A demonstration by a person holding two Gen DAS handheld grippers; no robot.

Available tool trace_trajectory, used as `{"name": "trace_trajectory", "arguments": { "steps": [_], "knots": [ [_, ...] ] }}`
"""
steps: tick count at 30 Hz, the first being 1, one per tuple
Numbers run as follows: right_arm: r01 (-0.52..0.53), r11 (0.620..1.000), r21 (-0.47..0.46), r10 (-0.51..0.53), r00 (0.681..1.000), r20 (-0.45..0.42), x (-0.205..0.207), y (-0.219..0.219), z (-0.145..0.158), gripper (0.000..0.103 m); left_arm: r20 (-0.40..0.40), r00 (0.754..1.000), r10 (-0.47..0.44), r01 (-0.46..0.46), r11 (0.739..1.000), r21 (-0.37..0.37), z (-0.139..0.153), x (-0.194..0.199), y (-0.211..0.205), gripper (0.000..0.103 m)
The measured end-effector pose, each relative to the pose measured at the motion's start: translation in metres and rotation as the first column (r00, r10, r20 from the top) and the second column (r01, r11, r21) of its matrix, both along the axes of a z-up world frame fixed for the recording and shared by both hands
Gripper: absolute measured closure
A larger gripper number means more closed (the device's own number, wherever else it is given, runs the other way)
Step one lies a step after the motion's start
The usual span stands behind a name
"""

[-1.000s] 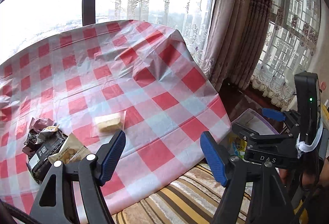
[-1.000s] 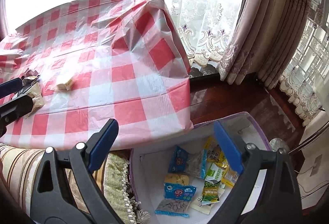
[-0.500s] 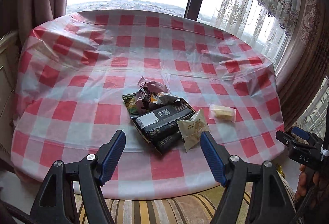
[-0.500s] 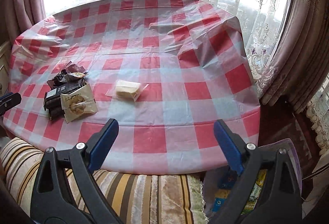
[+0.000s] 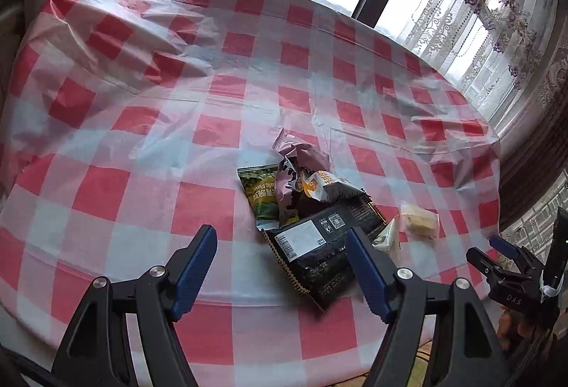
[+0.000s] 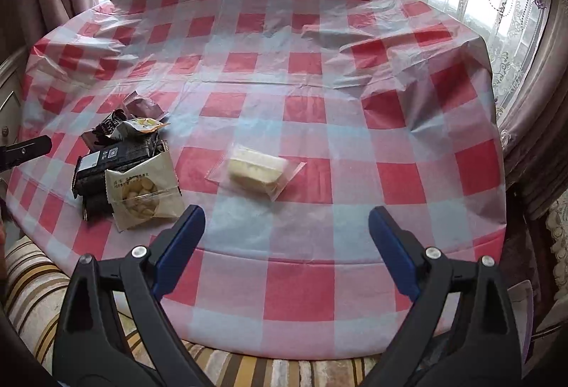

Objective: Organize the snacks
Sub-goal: 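Return both tools to the table toward the remaining snacks, then grasp the cookie packet with the right tool while the left tool grasps the pink wrapper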

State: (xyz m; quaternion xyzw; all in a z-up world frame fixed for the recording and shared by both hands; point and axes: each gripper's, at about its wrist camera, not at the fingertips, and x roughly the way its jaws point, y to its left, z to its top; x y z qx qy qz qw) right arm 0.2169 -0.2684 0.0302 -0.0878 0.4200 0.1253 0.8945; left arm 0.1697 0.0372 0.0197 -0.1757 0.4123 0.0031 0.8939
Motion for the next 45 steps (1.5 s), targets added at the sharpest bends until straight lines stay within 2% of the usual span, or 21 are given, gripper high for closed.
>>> {"name": "trace_trajectory", "arguments": {
  "steps": [10,15,22,24,25,27,28,29,32,35,43,44,45],
  "knots": [
    [-0.176,0.976,-0.125,0.176,0.984,-0.01,0.033,0.034,-0.023,0.009,-0.029,1.0,-0.001,0.002,1.0,0.011,-0.018,0.046,0.002,0.029],
    [-0.221,0.964,-0.149,0.221,0.975,-0.017,0.051,0.038,-0.028,0.009,-0.057,0.997,-0.048,0.049,0.999,0.018,-0.03,0.067,-0.006,0.048],
    [-0.304,0.934,-0.187,0.297,0.953,-0.065,0.074,0.047,-0.036,0.009,-0.08,0.993,-0.082,0.084,0.996,0.021,-0.042,0.081,-0.012,0.058],
    [-0.331,0.926,-0.182,0.321,0.943,-0.084,0.078,0.05,-0.04,0.009,-0.083,0.992,-0.092,0.094,0.995,0.018,-0.042,0.083,-0.013,0.067],
    [-0.344,0.924,-0.17,0.332,0.939,-0.096,0.081,0.051,-0.042,0.009,-0.082,0.992,-0.095,0.097,0.995,0.022,-0.043,0.084,-0.013,0.068],
    [-0.361,0.92,-0.152,0.346,0.931,-0.117,0.085,0.052,-0.046,0.009,-0.084,0.991,-0.1,0.103,0.994,0.025,-0.043,0.084,-0.014,0.079],
    [-0.367,0.917,-0.154,0.35,0.928,-0.13,0.086,0.053,-0.049,0.009,-0.085,0.991,-0.106,0.108,0.994,0.018,-0.043,0.084,-0.014,0.08],
    [-0.372,0.914,-0.158,0.353,0.926,-0.135,0.087,0.054,-0.051,0.01,-0.083,0.991,-0.107,0.108,0.994,0.017,-0.043,0.084,-0.014,0.08],
    [-0.404,0.905,-0.132,0.38,0.909,-0.171,0.088,0.056,-0.057,0.028,-0.079,0.991,-0.107,0.108,0.994,0.006,-0.043,0.082,-0.012,0.08],
    [-0.413,0.906,-0.09,0.392,0.901,-0.186,0.087,0.056,-0.058,0.041,-0.067,0.992,-0.103,0.103,0.995,-0.001,-0.04,0.08,-0.011,0.08],
    [-0.393,0.916,-0.077,0.372,0.907,-0.199,0.073,0.051,-0.059,0.043,-0.039,0.995,-0.088,0.087,0.996,-0.013,-0.032,0.072,-0.009,0.081],
    [-0.387,0.92,-0.065,0.368,0.908,-0.2,0.072,0.049,-0.059,0.044,-0.037,0.996,-0.087,0.087,0.996,-0.015,-0.031,0.071,-0.009,0.081],
    [-0.385,0.921,-0.054,0.368,0.908,-0.199,0.07,0.047,-0.059,0.052,-0.035,0.996,-0.087,0.087,0.996,-0.016,-0.03,0.07,-0.009,0.081]
  ]
}}
